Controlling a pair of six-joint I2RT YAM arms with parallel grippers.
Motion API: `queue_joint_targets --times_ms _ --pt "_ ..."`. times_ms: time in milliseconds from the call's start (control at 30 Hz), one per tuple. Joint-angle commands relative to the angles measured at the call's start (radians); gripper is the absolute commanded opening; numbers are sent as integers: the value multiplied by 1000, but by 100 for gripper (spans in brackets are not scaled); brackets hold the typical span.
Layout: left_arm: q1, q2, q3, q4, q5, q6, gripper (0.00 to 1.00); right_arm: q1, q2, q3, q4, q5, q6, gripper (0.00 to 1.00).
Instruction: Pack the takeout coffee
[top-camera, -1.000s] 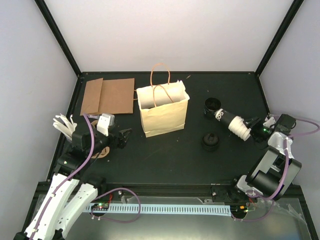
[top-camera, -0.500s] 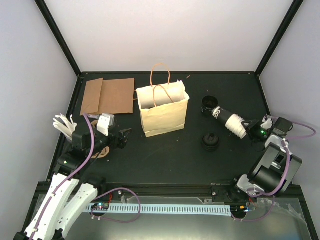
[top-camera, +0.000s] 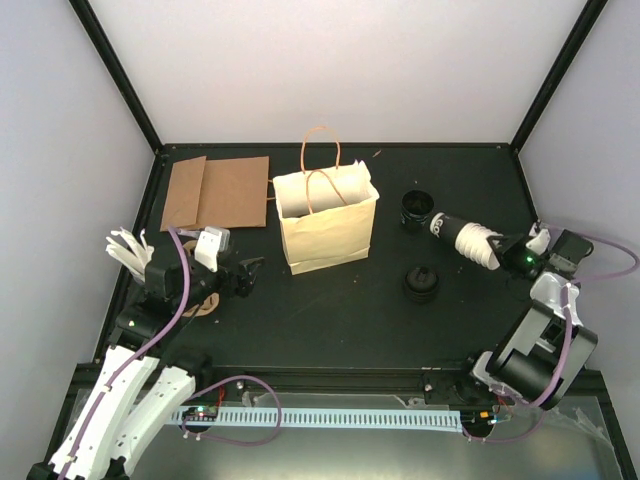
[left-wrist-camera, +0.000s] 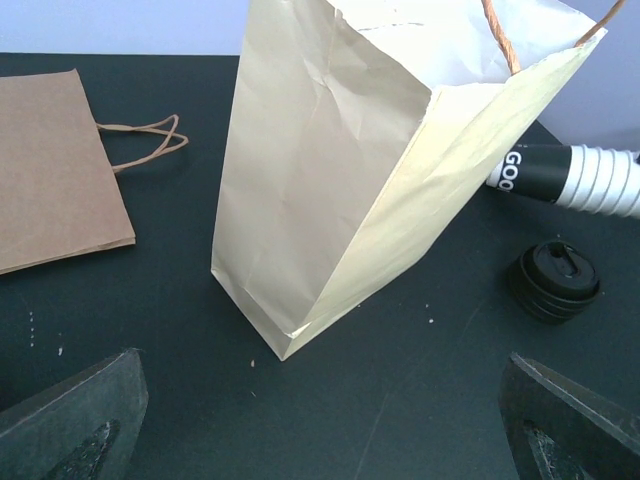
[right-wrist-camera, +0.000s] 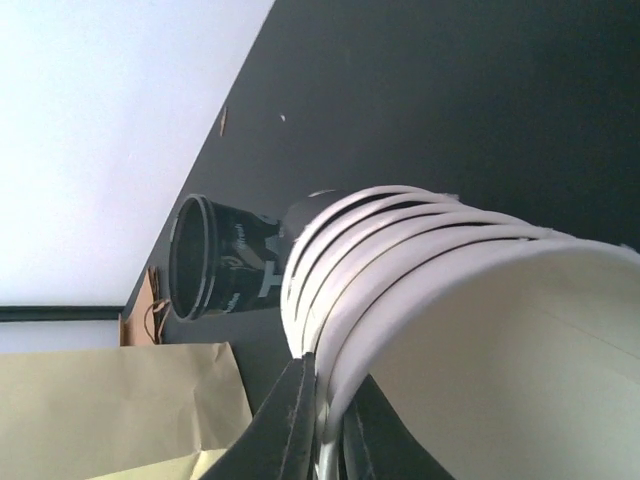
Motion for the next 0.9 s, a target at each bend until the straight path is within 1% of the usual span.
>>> queue_joint_targets --times_ms 0,100,233,333,533,667,800,867 --pt "7 8 0 26 19 20 99 -4 -82 65 -99 69 -41 1" --pt "7 6 0 28 21 20 99 -3 -130 125 -205 126 -64 1" --pt "7 6 0 29 25 20 99 -1 -182 164 -276 181 -60 1" --pt "7 6 0 29 30 22 99 18 -181 257 -406 282 -102 1" --pt "5 9 0 30 36 22 99 106 -89 496 -674 522 -175 1" --pt "5 8 0 29 40 22 99 171 -9 591 -790 599 -179 1" --pt "5 11 0 31 45 23 99 316 82 706 -907 810 -191 1" --pt "4 10 0 31 46 23 99 375 130 771 -973 891 -189 1"
